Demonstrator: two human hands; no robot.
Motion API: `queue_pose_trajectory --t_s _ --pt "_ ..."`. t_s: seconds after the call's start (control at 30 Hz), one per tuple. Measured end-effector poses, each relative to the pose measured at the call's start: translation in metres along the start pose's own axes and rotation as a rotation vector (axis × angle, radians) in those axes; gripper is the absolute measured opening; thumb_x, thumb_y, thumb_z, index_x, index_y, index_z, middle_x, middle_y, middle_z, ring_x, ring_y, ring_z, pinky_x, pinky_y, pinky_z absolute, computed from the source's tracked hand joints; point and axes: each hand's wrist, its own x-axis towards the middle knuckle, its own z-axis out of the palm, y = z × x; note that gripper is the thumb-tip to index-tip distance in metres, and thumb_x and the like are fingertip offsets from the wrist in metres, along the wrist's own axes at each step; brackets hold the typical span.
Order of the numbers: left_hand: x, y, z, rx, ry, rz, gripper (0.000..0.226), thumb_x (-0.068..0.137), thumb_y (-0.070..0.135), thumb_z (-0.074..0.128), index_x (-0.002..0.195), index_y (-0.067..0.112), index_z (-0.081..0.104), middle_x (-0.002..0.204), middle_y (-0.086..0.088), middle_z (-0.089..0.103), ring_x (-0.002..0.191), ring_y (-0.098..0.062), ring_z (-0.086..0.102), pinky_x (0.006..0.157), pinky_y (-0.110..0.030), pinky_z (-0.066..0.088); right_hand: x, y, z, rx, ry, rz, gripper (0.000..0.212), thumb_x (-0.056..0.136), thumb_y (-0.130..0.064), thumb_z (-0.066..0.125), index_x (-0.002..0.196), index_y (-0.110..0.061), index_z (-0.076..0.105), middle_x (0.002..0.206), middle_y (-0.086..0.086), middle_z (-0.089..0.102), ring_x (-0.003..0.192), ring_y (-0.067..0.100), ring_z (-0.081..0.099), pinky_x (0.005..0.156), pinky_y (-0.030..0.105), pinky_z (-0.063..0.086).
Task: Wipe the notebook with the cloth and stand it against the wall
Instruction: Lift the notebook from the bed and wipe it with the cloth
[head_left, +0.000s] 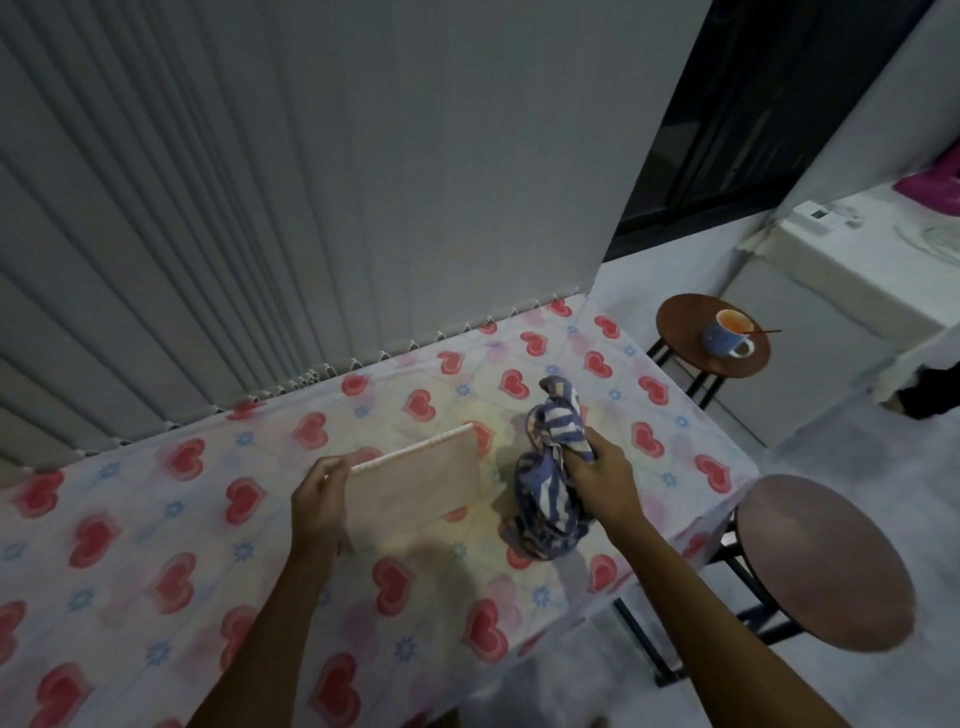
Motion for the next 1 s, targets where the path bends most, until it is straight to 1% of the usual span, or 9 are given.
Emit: queue_pose_trajectory --t_s 0.13,0.33,0.47,0.53,0.6,0.67,0.8,0.87,1.0 --pt "-0.001 -0.002 -0.003 0.037 -0.02 0.122 0.013 0.095 0.018 0.064 0.098 0.009 0.075 0.101 -0.008 0.073 0.088 -0.016 0.061 0.072 -0.029 0.047 0.002 0.0 0.008 0.015 -0.027 0.019 0.026 0.081 -0.035 0.046 0.099 -0.029 0.065 0.093 0.015 0.073 0.083 0.031 0.066 0.073 0.039 0.05" --pt "0.0 -0.005 -0.01 0.101 -0.066 0.179 0.009 0.094 0.013 0.066 0.092 0.009 0.074 0.1 -0.014 0.074 0.083 -0.011 0.061 0.076 -0.034 0.049 0.004 0.005 0.018 0.029 -0.048 0.018 0.037 0.081 -0.034 0.047 0.103 -0.015 0.069 0.092 0.012 0.073 0.081 0.026 0.065 0.067 0.027 0.047" --pt "-0.006 0.003 -0.012 0.071 -0.081 0.232 0.013 0.097 0.015 0.063 0.097 0.004 0.072 0.086 -0.01 0.067 0.058 0.005 0.059 0.054 -0.013 0.047 0.004 0.005 0.023 0.041 -0.07 0.006 0.038 0.081 -0.034 0.047 0.105 -0.017 0.07 0.093 0.011 0.073 0.079 0.022 0.064 0.064 0.022 0.045" --pt "-0.006 0.005 -0.015 0.078 -0.092 0.262 0.013 0.097 0.018 0.064 0.095 0.01 0.073 0.092 -0.005 0.073 0.073 0.002 0.065 0.07 -0.023 0.053 0.004 0.007 0.024 0.047 -0.063 0.005 0.037 0.082 -0.033 0.047 0.106 -0.017 0.07 0.095 0.011 0.073 0.081 0.025 0.065 0.065 0.021 0.045" --pt "-0.004 0.007 -0.018 0.109 -0.119 0.281 0.011 0.095 0.02 0.066 0.091 0.014 0.074 0.097 -0.001 0.075 0.092 -0.013 0.068 0.085 -0.036 0.054 0.003 0.009 0.025 0.051 -0.068 0.011 0.031 0.089 -0.029 0.05 0.109 -0.016 0.069 0.096 0.011 0.072 0.082 0.026 0.064 0.067 0.02 0.045" --pt "-0.006 0.006 -0.019 0.169 -0.147 0.302 0.01 0.094 0.016 0.066 0.088 0.015 0.073 0.096 0.0 0.075 0.096 -0.018 0.068 0.086 -0.036 0.054 0.003 0.009 0.026 0.059 -0.071 0.013 0.028 0.092 -0.026 0.051 0.11 -0.015 0.069 0.097 0.01 0.071 0.082 0.024 0.062 0.068 0.018 0.044" --pt "-0.013 0.005 -0.015 0.239 -0.161 0.33 0.012 0.093 0.009 0.067 0.086 0.016 0.074 0.092 0.005 0.075 0.09 -0.011 0.068 0.079 -0.026 0.049 0.002 0.007 0.031 0.08 -0.087 0.012 0.037 0.081 -0.035 0.045 0.105 -0.02 0.069 0.096 0.009 0.073 0.081 0.023 0.064 0.066 0.019 0.046" --pt "-0.013 0.004 -0.015 0.249 -0.147 0.322 0.011 0.093 0.011 0.067 0.087 0.017 0.074 0.092 0.005 0.075 0.091 -0.012 0.067 0.079 -0.028 0.05 0.001 0.007 0.032 0.081 -0.096 0.011 0.032 0.081 -0.035 0.045 0.099 -0.023 0.067 0.095 0.01 0.073 0.08 0.024 0.064 0.066 0.024 0.046" --pt "-0.016 0.007 -0.016 0.286 -0.131 0.336 0.009 0.094 0.015 0.067 0.09 0.019 0.074 0.096 0.005 0.075 0.097 -0.01 0.067 0.086 -0.033 0.053 -0.001 0.011 0.03 0.075 -0.099 -0.001 0.034 0.08 -0.034 0.046 0.103 -0.023 0.067 0.093 0.005 0.071 0.081 0.023 0.063 0.066 0.021 0.045"
